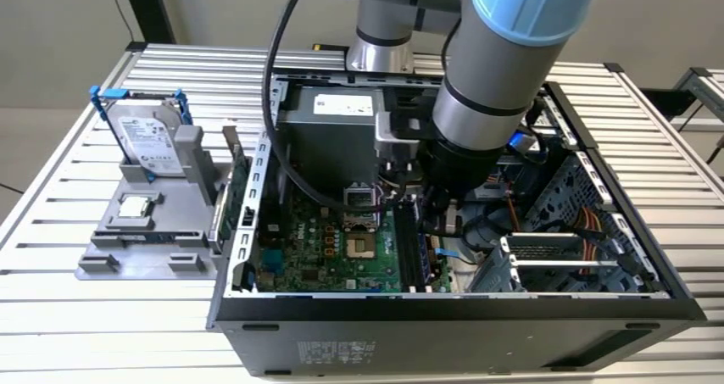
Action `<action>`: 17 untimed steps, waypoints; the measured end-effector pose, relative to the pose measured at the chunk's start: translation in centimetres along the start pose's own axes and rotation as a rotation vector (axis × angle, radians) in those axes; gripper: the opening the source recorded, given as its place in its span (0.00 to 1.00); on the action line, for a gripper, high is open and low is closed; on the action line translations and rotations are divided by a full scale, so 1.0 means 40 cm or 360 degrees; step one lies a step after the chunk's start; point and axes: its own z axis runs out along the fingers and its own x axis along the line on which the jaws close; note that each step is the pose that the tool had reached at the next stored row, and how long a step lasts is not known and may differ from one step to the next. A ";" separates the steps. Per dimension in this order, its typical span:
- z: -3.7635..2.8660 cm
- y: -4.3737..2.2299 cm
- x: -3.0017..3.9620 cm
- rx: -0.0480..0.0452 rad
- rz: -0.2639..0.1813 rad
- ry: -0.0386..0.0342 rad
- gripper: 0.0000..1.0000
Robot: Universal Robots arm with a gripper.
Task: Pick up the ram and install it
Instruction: 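Press down the ram until it locks into place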
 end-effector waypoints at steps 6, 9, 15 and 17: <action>0.000 -0.004 0.000 -0.0001 -0.0043 0.0001 0.00; 0.002 -0.005 0.000 0.0000 -0.0043 0.0000 0.00; 0.011 -0.009 0.000 -0.0001 -0.0045 0.0001 0.00; 0.014 -0.009 0.000 -0.0001 -0.0045 0.0001 0.00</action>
